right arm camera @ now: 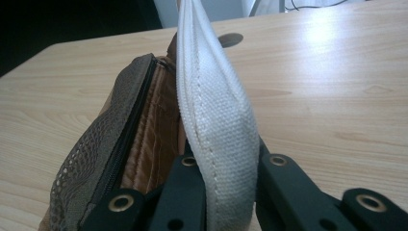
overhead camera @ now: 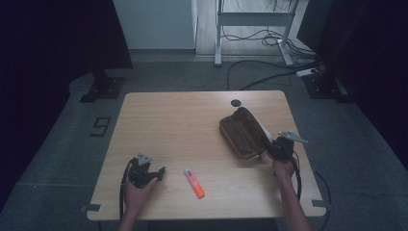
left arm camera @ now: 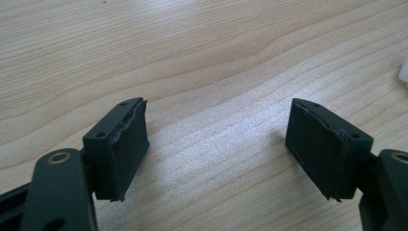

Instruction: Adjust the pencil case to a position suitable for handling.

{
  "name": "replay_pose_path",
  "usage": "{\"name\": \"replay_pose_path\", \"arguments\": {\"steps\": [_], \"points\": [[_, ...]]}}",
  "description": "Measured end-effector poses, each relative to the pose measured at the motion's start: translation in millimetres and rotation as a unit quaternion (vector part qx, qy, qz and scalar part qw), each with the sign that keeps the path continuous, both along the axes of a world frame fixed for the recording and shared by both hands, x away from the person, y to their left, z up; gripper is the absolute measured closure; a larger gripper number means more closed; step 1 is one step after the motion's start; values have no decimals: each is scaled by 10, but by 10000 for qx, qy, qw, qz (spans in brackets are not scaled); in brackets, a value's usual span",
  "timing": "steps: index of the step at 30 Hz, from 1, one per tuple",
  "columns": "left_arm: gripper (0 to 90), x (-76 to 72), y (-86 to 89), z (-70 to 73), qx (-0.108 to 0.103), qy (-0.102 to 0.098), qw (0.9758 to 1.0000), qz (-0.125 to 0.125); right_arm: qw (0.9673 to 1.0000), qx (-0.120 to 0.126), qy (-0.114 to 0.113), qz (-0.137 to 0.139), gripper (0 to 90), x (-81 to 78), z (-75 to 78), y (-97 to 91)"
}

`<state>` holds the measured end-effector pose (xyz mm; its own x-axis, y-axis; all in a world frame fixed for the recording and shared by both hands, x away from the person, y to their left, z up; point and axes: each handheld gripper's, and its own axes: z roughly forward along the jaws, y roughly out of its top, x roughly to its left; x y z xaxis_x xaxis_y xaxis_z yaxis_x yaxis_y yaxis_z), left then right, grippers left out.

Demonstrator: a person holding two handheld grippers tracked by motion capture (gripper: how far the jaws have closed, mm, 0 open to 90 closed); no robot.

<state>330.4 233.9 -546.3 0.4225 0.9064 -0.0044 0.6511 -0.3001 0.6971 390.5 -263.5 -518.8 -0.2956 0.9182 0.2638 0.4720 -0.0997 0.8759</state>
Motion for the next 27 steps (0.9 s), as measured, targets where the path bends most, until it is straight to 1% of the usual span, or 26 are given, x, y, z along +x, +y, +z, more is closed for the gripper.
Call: {"name": "replay_pose_path", "arguments": {"steps": [5,21,22,26,27], "points": [[226,0,0,0,0,0,10000,-1,9999,115,-72,67,835,-18,31,2],[226,0,1,0,1,1,10000,-3,9993,210,-197,253,834,-77,107,37],[226,0,0,0,0,0,10000,-1,9989,181,-254,360,833,-84,127,51],[225,0,0,0,-1,1,10000,1,9981,181,-315,502,833,-104,159,88],[226,0,0,0,-1,1,10000,1,9981,181,-315,502,833,-104,159,88]]}}
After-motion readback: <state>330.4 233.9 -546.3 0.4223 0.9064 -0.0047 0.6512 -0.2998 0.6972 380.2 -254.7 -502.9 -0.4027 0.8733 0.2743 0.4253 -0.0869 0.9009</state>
